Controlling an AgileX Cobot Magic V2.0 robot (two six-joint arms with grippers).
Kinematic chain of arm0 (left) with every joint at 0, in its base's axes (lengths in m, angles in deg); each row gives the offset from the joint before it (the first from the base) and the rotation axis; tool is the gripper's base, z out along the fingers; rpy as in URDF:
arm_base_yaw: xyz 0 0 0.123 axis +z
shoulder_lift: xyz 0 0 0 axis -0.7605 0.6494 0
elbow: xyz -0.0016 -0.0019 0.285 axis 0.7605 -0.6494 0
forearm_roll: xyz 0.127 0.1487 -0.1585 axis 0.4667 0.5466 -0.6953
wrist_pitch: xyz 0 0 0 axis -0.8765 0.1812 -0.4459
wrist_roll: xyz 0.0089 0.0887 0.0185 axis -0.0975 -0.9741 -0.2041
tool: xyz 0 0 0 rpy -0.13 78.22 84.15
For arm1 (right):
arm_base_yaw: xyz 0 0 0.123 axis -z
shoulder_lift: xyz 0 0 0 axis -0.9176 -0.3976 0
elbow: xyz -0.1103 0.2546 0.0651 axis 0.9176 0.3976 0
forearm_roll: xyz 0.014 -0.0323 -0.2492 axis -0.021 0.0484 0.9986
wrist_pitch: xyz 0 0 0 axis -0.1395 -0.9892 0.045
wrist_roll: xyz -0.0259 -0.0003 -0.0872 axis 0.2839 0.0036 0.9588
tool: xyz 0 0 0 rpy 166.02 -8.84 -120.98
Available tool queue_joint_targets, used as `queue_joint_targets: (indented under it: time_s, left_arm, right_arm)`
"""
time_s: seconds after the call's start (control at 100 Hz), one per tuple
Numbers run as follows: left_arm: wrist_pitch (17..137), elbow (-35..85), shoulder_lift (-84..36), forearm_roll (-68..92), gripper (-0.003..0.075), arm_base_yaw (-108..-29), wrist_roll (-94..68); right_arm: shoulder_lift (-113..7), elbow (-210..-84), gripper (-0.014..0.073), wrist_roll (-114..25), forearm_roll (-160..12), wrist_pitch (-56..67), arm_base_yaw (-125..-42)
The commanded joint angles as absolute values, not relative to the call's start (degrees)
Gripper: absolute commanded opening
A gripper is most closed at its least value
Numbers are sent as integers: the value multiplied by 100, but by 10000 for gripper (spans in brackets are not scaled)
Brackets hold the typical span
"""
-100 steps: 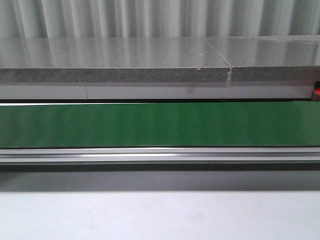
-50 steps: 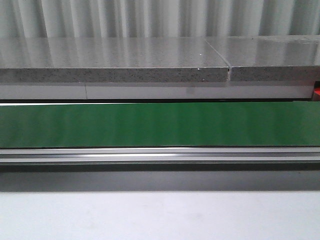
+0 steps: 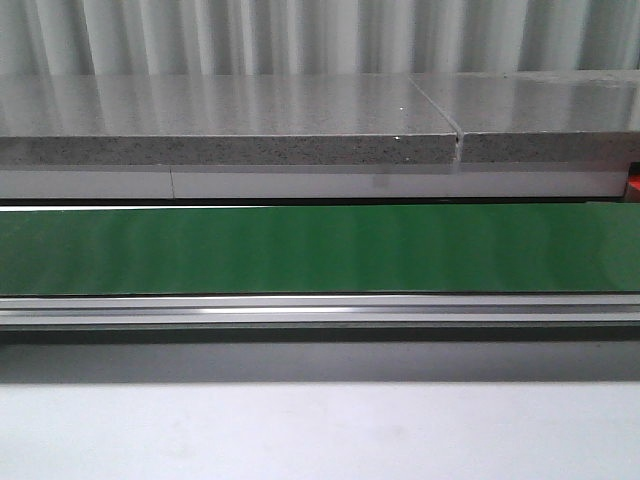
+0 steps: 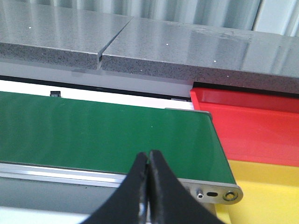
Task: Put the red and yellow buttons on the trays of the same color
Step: 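Close the left gripper on the red push-button and lift it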
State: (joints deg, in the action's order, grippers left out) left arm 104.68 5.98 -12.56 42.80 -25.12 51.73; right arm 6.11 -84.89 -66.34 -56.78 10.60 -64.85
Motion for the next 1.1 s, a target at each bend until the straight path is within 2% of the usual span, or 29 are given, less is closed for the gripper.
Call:
queue_joint_targets:
  time_s: [0.0, 0.34, 0.73, 0.8, 0.92, 1.09]
  left_arm:
    - [10283, 967, -1122, 4318, 655, -2496, 5150]
    - [10309, 1337, -326, 4440, 655, -2496, 5150]
    - [10261, 1416, 4, 4461, 634, -2496, 5150]
    - [10261, 1416, 27, 4461, 601, -2496, 5150]
    - [10297, 1416, 27, 4461, 501, -2496, 5150]
    - [10377, 1416, 27, 4461, 306, -2496, 5150]
  right_arm:
    - [682, -8526, -71, -6634, -5616, 1531, -6483]
    - [682, -8526, -71, -6634, -5616, 1531, -6483]
    - [682, -8526, -71, -6634, -5616, 1531, -6483]
    - [682, -8526, -71, -6634, -5616, 1531, -6483]
    - [682, -8526, -71, -6634, -5616, 1531, -6483]
    - [682, -8526, -71, -6634, -5616, 1531, -6483]
